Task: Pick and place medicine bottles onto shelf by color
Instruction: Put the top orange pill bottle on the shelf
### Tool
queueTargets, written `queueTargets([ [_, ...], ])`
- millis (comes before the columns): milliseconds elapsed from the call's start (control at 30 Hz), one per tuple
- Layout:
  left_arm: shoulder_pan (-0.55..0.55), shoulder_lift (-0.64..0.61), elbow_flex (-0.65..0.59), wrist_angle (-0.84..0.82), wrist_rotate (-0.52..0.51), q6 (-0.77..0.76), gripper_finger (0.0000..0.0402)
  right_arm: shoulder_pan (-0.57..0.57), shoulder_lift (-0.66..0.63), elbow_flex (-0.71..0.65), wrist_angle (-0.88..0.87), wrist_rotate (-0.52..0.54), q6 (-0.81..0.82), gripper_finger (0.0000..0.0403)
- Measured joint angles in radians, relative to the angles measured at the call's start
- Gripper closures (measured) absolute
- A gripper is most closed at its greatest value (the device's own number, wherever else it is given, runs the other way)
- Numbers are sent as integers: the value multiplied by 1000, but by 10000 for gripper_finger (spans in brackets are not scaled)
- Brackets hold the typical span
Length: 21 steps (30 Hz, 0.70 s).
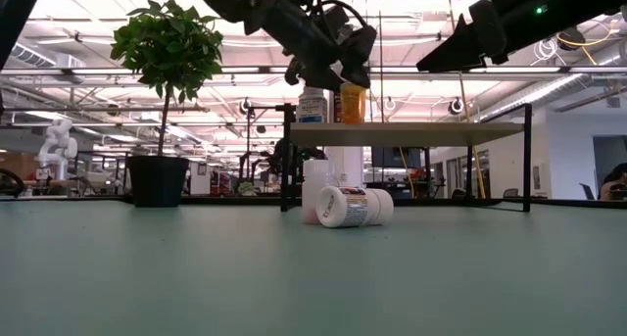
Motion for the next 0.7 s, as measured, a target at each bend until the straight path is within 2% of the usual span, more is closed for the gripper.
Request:
queueTargets([
  [233,30,0,0,-23,0,-7,134,0,0,0,0,0,0,74],
  [700,43,0,0,-16,0,-2,131,0,0,0,0,-1,0,74],
])
